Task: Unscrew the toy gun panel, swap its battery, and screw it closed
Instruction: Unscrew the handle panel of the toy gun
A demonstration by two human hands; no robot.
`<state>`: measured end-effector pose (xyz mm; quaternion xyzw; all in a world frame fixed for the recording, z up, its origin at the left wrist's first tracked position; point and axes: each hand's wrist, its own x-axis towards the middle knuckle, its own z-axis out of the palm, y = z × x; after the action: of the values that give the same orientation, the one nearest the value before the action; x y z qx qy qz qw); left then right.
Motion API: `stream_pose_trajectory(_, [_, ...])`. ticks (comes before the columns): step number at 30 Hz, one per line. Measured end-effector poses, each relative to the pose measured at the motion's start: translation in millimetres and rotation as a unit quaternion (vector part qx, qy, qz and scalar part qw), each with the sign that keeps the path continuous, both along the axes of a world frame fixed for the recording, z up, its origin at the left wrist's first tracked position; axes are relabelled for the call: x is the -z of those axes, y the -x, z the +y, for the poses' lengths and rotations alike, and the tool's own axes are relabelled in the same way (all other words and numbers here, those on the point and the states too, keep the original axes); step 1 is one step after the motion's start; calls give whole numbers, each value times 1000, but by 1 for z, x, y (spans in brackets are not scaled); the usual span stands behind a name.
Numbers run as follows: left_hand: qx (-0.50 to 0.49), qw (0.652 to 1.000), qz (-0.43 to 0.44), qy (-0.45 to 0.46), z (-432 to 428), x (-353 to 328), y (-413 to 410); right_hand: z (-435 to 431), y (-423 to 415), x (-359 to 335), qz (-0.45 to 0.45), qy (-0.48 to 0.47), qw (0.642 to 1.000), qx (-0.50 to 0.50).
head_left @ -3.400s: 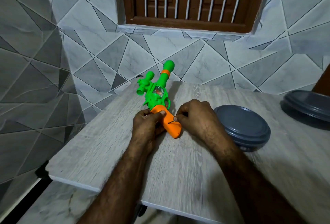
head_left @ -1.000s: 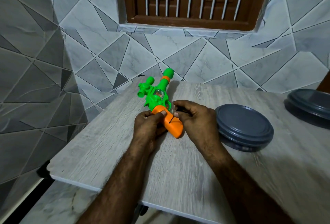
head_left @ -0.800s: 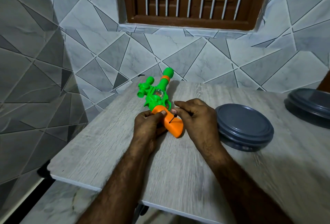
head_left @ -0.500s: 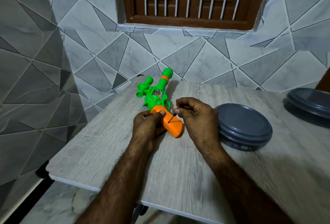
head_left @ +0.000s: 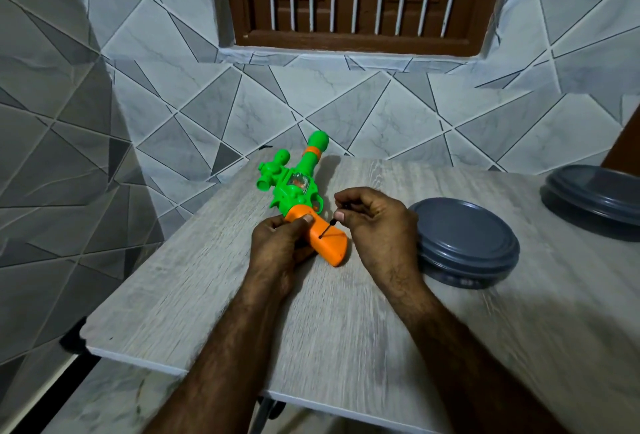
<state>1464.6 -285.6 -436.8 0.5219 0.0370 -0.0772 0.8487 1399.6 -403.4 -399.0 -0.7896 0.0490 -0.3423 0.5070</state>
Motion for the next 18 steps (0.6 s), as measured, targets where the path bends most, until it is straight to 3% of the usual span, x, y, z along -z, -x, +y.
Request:
stream_pose_trajectory(6, [14, 1000, -7, 1, 1, 0, 2, 7, 3, -2, -40, 44, 998, 11])
stream_pose_trajectory(11, [11, 1000, -7, 3, 0, 0, 1, 8, 2, -2, -25, -4, 1000, 4])
stream_pose_trajectory(18, [11, 1000, -6, 9, 1, 0, 1, 9, 3, -1, -44, 13, 999, 26])
